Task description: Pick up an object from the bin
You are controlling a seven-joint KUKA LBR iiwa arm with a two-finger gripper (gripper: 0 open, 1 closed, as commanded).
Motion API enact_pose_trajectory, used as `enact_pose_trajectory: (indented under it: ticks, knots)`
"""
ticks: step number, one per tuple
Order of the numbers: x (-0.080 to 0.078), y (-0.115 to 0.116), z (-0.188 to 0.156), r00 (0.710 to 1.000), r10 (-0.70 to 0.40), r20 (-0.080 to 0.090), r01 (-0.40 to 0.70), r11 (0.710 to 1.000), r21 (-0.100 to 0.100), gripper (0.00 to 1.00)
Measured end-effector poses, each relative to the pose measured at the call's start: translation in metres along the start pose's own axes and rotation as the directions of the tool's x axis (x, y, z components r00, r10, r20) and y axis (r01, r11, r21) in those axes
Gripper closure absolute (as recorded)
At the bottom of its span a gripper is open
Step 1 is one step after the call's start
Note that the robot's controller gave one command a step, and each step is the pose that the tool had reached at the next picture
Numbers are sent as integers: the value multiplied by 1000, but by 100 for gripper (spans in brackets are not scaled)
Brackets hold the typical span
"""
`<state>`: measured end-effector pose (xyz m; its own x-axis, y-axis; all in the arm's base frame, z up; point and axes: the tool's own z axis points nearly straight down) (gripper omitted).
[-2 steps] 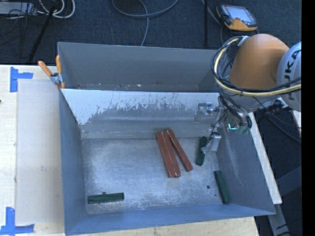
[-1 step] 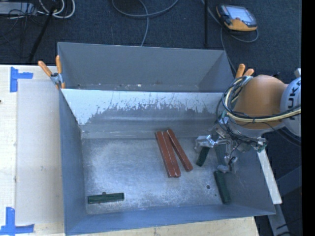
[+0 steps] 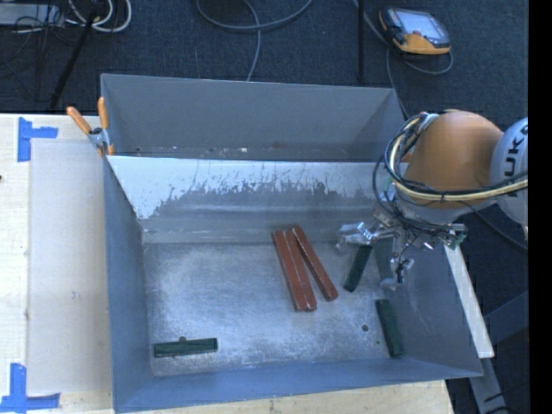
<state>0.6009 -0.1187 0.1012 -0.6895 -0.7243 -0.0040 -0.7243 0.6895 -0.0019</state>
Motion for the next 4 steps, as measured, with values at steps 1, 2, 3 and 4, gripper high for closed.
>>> enact_pose_trajectory:
  ticks: [1,2,3,4]
  knots:
    - [4,-28,-3,992,-124,-1,124,992,-1,0]
    - [0,-28,28,954,-300,10,300,954,-11,0]
    - [-5,-25,27,954,-300,6,300,954,-8,0]
    - [-2,-27,27,955,-296,2,296,955,-6,100]
